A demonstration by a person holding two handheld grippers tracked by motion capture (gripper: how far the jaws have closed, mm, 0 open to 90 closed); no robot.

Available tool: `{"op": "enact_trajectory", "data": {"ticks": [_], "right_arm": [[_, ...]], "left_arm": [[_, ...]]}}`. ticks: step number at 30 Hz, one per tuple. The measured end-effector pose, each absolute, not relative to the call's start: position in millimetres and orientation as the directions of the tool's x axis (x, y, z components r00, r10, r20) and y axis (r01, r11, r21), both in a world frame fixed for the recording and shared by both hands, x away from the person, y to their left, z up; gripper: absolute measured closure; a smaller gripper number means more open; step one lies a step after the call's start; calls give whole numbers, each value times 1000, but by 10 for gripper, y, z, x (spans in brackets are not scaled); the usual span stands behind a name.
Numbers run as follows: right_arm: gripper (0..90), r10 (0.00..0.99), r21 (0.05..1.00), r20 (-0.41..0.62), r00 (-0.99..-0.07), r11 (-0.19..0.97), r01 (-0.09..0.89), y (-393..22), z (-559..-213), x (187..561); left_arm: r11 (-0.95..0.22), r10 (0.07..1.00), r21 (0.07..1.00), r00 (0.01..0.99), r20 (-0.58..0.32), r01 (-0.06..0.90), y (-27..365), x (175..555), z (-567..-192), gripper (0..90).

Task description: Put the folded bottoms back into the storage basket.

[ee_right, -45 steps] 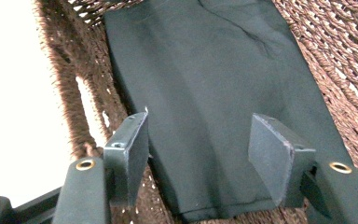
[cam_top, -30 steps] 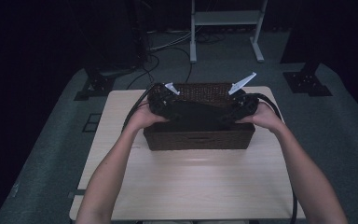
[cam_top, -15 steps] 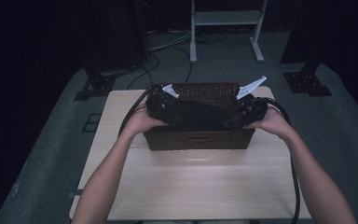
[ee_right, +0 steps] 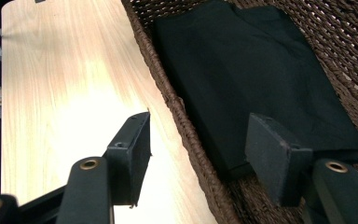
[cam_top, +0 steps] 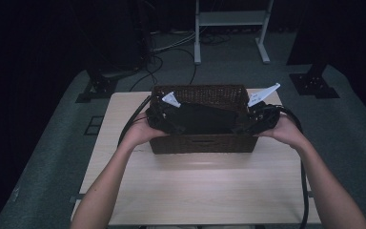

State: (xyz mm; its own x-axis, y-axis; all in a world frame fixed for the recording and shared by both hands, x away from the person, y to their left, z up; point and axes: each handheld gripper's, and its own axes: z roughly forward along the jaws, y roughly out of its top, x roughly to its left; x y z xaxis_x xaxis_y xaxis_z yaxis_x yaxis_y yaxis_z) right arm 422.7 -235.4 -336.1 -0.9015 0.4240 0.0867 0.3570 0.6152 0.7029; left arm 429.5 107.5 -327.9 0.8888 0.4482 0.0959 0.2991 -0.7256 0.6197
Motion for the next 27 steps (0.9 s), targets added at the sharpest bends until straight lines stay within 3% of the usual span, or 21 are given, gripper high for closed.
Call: {"op": "enact_trajectory", "data": {"ticks": [27], "right_arm": [[345,438,704,95,-894,605,371,-2487,-3512,4035]], "left_arm": [[-693,474,646,878,72,321,1252,4068,-3392,198]]}}
